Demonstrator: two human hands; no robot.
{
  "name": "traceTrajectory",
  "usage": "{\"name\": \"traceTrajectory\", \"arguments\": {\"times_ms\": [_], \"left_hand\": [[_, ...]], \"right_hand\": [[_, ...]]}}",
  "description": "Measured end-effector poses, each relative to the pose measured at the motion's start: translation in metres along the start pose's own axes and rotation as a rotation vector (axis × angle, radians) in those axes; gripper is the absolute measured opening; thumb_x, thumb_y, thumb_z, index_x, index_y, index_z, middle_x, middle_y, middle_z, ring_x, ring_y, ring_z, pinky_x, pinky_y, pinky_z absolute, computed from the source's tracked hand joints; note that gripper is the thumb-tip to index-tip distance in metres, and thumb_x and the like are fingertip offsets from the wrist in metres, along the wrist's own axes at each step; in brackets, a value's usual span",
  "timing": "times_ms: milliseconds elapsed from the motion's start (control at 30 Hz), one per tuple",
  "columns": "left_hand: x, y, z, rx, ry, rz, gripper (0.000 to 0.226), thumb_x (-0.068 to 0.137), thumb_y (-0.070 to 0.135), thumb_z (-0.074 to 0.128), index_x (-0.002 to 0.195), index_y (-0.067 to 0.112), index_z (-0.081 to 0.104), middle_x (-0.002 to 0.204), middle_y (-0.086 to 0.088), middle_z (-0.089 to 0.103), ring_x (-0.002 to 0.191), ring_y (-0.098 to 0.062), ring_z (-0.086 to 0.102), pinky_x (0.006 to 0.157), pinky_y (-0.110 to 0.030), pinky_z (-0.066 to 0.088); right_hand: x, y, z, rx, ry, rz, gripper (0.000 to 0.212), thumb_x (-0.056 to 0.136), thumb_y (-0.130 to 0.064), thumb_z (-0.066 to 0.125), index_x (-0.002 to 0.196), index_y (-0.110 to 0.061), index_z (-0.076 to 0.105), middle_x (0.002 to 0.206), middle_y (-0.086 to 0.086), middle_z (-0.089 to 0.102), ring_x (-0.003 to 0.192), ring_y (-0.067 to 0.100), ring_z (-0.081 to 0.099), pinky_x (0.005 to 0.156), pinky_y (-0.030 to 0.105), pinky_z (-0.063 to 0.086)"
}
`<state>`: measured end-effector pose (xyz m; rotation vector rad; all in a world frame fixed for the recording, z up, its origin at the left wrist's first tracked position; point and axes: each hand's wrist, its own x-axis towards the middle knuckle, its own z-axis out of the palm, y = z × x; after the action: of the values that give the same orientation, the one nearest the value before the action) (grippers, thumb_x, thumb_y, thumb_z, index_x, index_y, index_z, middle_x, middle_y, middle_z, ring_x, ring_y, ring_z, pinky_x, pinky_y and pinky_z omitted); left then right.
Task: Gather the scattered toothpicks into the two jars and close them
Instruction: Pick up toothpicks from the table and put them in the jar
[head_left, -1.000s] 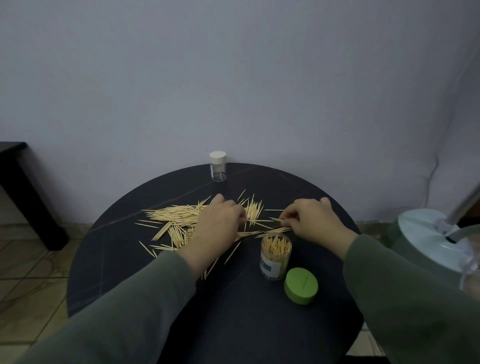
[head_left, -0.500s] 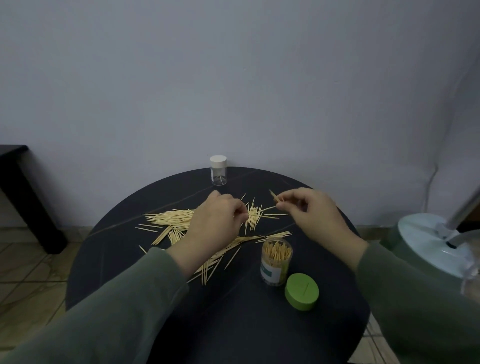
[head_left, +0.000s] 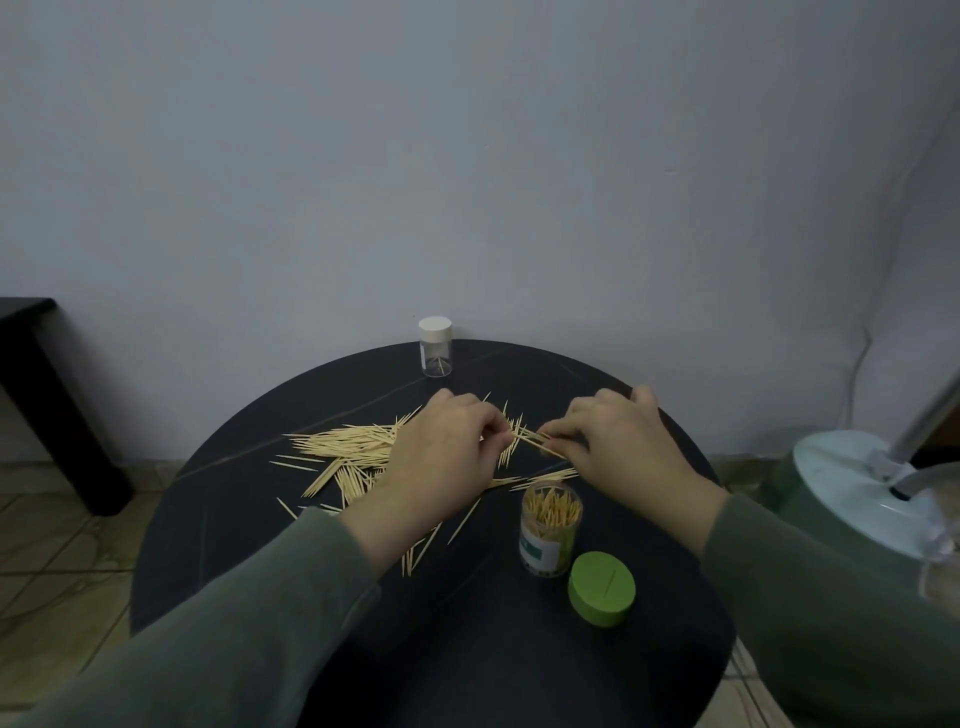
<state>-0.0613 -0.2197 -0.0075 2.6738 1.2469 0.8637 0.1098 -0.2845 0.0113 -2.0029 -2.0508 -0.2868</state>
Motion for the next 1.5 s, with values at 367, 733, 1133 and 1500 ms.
{"name": "traceTrajectory", "arguments": {"times_ms": [367,733,1133,1500], "left_hand": [[-0.001,0.001,-0.003,-0.372,-0.049,-0.179,0.007,0.092,0.036,0.060,0.094,0.033,0.066,0.091,0.019,0.062,0.088,0.001,0.054,0.080,-0.024,0.043],[-0.004,0.008,-0.015,0.087,0.046,0.124,0.019,0.094,0.041,0.054,0.105,0.033,0.067,0.102,0.016,0.063,0.092,-0.006,0.045,0.070,-0.021,0.038],[-0.006,0.015,-0.015,-0.267,-0.051,-0.078,0.007,0.091,0.037,0.061,0.094,0.035,0.067,0.088,0.020,0.061,0.089,0.001,0.053,0.077,-0.022,0.043],[-0.016,0.026,0.008,-1.124,-0.104,-0.365,0.010,0.091,0.019,0.064,0.096,0.021,0.071,0.088,0.003,0.071,0.077,-0.002,0.062,0.060,-0.014,0.046]], "right_hand": [[0.000,0.023,-0.003,0.264,0.014,0.250,0.023,0.092,-0.049,0.055,0.109,-0.042,0.068,0.089,-0.022,0.051,0.096,0.006,0.044,0.096,0.039,0.029],[-0.014,0.013,-0.001,0.440,0.029,0.262,0.021,0.088,-0.051,0.057,0.105,-0.043,0.069,0.083,-0.021,0.054,0.092,0.003,0.047,0.100,0.044,0.030],[-0.015,-0.002,-0.007,0.356,-0.052,0.149,0.016,0.091,-0.047,0.057,0.101,-0.040,0.067,0.083,-0.020,0.049,0.088,0.002,0.043,0.096,0.039,0.028],[-0.020,0.001,-0.009,0.972,-0.131,0.253,0.012,0.086,-0.028,0.069,0.088,-0.039,0.071,0.085,-0.016,0.072,0.089,-0.002,0.063,0.077,0.020,0.046]]}}
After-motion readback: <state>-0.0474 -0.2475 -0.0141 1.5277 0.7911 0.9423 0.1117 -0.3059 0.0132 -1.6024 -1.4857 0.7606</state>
